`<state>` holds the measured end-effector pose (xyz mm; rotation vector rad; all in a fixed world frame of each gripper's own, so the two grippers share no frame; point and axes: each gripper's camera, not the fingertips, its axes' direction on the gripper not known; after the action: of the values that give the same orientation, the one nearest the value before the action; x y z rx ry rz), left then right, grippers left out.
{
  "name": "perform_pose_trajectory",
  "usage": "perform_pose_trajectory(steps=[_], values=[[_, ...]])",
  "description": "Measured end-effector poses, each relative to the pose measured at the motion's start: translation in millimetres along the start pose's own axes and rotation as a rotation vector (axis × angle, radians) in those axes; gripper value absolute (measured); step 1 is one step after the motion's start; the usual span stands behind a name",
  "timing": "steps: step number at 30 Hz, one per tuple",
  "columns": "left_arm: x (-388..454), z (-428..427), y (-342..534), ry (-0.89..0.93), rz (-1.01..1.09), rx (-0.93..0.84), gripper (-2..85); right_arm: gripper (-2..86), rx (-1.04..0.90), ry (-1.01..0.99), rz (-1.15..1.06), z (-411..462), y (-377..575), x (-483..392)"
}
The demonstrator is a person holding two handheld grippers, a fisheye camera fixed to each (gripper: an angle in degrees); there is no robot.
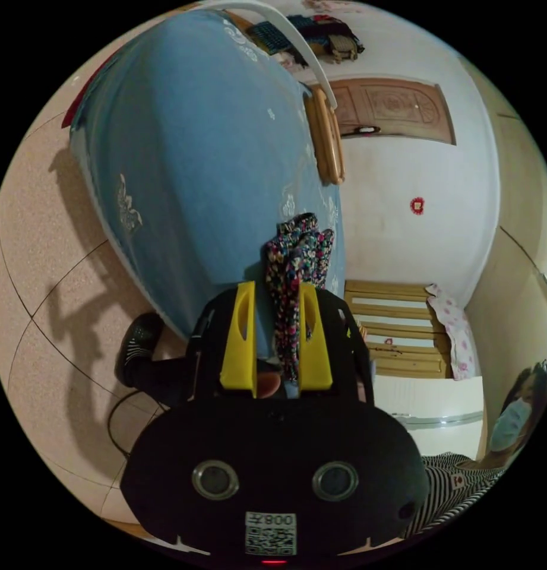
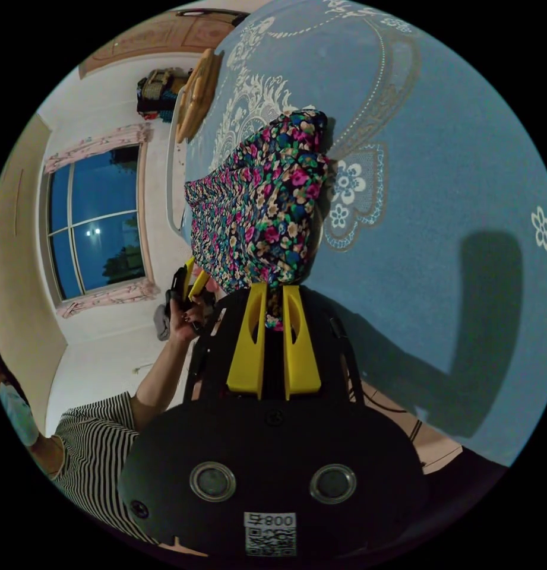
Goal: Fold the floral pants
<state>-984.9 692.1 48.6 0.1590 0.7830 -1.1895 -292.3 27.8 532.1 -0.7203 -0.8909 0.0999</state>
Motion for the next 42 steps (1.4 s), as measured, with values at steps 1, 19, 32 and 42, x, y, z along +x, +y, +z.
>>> perform_pose_trajectory(steps=[1, 19, 32, 42], values=[[-1.6, -2.0, -1.8, -0.004, 0.0, -0.002, 9.6, 5.3, 0.002, -0.006, 0.005, 1.3, 3.2, 3.0], [-2.8, -29.9, -39.4, 0.06, 0.064, -0.061, 10.2, 5.0, 0.012, -0.026, -0.007, 11.6, 51.2, 24.1], [22.2, -30.0, -52.9, 0.061, 0.083, -0.096, 9.2, 6.7, 0.022, -0.034, -0.006, -2.0, 94.7, 33.7], [58.6, -5.7, -63.0, 0.075, 0.05, -0.102, 5.5, 5.1, 0.021, -0.031, -0.003, -24.2, 128.6, 39.0]])
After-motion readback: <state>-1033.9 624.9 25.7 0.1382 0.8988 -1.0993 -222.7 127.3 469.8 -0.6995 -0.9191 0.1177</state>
